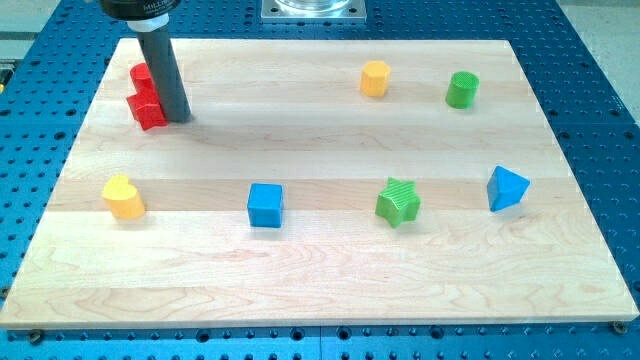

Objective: Move the cube towards the red blocks

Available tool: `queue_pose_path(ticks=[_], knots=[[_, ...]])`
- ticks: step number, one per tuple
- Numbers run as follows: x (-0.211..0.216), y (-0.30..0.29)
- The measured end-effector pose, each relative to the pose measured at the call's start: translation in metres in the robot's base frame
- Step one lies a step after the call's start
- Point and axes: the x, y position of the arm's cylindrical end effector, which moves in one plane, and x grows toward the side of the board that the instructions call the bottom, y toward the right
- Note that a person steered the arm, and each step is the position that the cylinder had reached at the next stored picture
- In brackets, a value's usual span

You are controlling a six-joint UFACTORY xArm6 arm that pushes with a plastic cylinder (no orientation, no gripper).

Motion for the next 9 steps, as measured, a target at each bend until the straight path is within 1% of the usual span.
queue_pose_path(ticks=[1,2,3,5,6,7,8,9], knots=[[0.004,-0.018],[0.009,-0.012],[0.030,0.036],[0.088,0.210],[0.186,0.195],[0.189,0.124],[0.139,0.114],[0.104,0.134]])
